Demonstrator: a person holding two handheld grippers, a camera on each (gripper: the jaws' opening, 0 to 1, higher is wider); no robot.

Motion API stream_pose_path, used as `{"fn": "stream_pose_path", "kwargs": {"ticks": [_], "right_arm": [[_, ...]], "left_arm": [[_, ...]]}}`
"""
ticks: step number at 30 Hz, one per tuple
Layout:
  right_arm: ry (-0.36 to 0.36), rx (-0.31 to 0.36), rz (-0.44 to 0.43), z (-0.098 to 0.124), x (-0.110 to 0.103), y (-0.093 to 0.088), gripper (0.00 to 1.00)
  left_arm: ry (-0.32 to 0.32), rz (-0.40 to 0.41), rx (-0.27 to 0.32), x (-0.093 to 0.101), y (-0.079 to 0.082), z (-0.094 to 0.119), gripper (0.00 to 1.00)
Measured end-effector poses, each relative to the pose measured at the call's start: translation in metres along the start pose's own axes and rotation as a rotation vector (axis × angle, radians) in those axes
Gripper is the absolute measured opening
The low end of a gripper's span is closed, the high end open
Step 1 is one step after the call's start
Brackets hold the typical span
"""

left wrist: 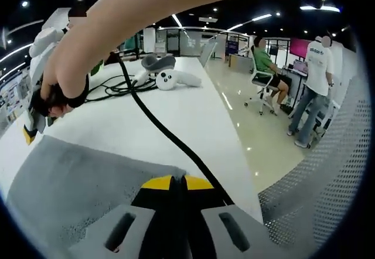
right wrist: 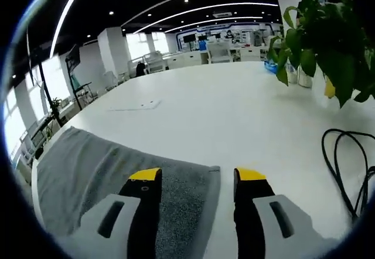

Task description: Fold the towel on the table until its edges align and the towel forms a compact rectangular stack.

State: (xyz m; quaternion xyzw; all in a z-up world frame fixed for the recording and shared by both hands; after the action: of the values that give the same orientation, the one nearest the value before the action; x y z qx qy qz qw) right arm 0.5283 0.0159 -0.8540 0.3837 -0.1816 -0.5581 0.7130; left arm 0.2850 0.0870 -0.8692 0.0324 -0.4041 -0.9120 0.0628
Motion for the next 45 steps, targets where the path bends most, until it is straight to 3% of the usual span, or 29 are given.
{"fn": "stream_pose_path", "kwargs": {"ticks": [5, 8, 14, 15, 18, 23, 33, 38, 45], "right_arm": [[-0.049, -0.029, 0.002, -0.006, 0.008, -0.007, 0.25], [-0.078, -0.026, 0.050, -0.006, 0.010, -0.011, 0.16], [-0.040, -0.019, 0.071, -0.002, 0.003, -0.012, 0.02], [-0.009, -0.022, 0.062, -0.004, 0.000, -0.012, 0.00], [-0.027, -0.025, 0.046, -0.004, 0.004, -0.010, 0.00], [0.027, 0.004, -0.065, 0.000, 0.006, -0.006, 0.00], [0.161, 0.031, -0.033, 0.016, -0.011, 0.006, 0.00], [0.192, 0.044, -0.031, 0.022, -0.016, 0.011, 0.00], [0.232, 0.064, -0.042, 0.033, -0.024, 0.019, 0.00]], "left_arm": [[-0.005, 0.006, 0.005, -0.001, 0.000, 0.000, 0.06], [-0.014, 0.015, 0.008, -0.002, -0.001, 0.000, 0.06], [-0.018, 0.012, 0.009, -0.002, -0.001, 0.000, 0.06], [-0.017, 0.014, 0.009, -0.002, -0.001, 0.000, 0.06], [-0.018, 0.040, 0.009, -0.002, 0.000, 0.000, 0.06], [-0.059, 0.139, 0.019, -0.005, -0.001, 0.000, 0.05], [-0.052, 0.176, 0.031, -0.005, -0.001, 0.010, 0.03], [-0.048, 0.185, 0.031, -0.006, -0.001, 0.014, 0.02], [-0.023, 0.211, 0.085, -0.014, 0.009, 0.028, 0.02]]}}
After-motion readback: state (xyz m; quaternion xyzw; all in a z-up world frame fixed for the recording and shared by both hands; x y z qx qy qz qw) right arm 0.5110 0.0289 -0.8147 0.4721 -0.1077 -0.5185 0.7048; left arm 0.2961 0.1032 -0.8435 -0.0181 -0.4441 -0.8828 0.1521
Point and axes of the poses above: the point that each gripper's makers call its tool centre point, and the gripper's own axes: z roughly backward along the fingers, x roughly to its right, y roughly out of its top, the point moved 8 cm from there along z, roughly backward along the fingers, and after that the axes turned 9 degrees about -x, right-handed, at the moved point
